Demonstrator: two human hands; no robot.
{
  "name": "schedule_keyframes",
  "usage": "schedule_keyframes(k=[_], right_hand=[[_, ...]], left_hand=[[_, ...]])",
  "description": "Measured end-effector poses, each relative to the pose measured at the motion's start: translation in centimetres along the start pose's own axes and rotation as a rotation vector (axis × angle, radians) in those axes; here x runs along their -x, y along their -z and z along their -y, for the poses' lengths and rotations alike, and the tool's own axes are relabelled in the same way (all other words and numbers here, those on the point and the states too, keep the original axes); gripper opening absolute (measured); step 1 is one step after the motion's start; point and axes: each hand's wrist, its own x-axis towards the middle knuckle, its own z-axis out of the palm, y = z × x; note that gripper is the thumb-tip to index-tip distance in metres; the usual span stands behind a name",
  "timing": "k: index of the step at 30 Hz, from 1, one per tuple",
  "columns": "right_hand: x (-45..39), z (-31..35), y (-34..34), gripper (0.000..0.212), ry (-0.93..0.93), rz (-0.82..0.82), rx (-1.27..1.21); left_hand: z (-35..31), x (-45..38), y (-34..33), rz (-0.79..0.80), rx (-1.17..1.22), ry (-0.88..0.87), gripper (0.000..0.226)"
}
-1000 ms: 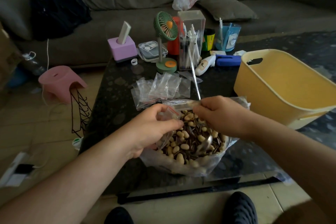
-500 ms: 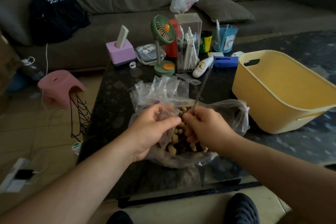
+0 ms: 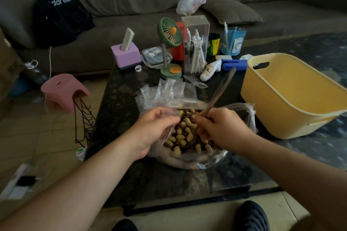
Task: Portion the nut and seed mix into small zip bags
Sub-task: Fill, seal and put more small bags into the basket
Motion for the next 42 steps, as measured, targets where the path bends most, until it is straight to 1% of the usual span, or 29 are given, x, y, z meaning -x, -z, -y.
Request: schedule_keyframes(k=[3, 5, 8, 10, 12, 14, 17, 19, 24, 28, 33, 36, 38, 42], right_hand=[[-0.2, -0.2, -0.9, 0.015, 0.001, -0.058, -0.012], [-0.3, -0.2, -1.0, 0.018, -0.041, -0.04, -0.065], [-0.4, 0.1, -0.1, 0.02, -0.094, -0.003, -0.134], [-0.4, 0.4, 1.1, 0.021, -0.102, 0.008, -0.143], [0.0, 0.8, 2.5, 0.021, -0.08, 0.013, -0.121], [0.6, 1.2, 4.1, 0.021, -0.041, -0.011, -0.097], [1.4, 1.8, 5.9, 0.022, 0.043, -0.098, 0.03], [1.7, 2.2, 6.9, 0.023, 0.084, -0.149, 0.097], [2.0, 2.7, 8.5, 0.024, 0.101, -0.212, 0.096], [2.2, 3.1, 8.8, 0.024, 0.152, -0.252, 0.096], [2.0, 3.6, 7.5, 0.026, 0.226, -0.232, 0.217], [1.7, 3.8, 6.6, 0.027, 0.336, -0.257, 0.378], [1.4, 3.7, 6.0, 0.032, 0.409, -0.263, 0.444], [1.1, 3.5, 5.2, 0.041, 0.502, -0.275, 0.496]], left_hand=[[0.3, 0.0, 0.0, 0.036, 0.026, 0.035, 0.024], [0.2, 0.1, 0.0, 0.046, 0.019, 0.033, 0.026], [-0.6, 0.5, 0.4, 0.047, 0.016, 0.014, 0.021], [-1.2, 0.8, 0.9, 0.056, 0.001, -0.016, 0.028], [-1.5, 1.1, 1.1, 0.041, -0.043, -0.102, 0.04], [-1.5, 1.3, 0.9, 0.009, -0.12, -0.225, 0.047], [-0.9, 1.3, 0.1, -0.042, -0.285, -0.451, 0.05], [-0.4, 1.1, -0.6, -0.092, -0.406, -0.533, 0.05], [0.4, 0.5, -2.3, -0.184, -0.551, -0.514, 0.053], [0.2, 0.2, -3.1, -0.182, -0.583, -0.479, 0.051], [-0.3, 0.4, -4.2, -0.143, -0.611, -0.454, 0.052], [-0.3, 0.4, -4.6, -0.144, -0.601, -0.442, 0.057], [-0.1, 0.2, -4.7, -0.143, -0.592, -0.423, 0.065], [0.3, 0.0, -4.9, -0.123, -0.52, -0.396, 0.067]])
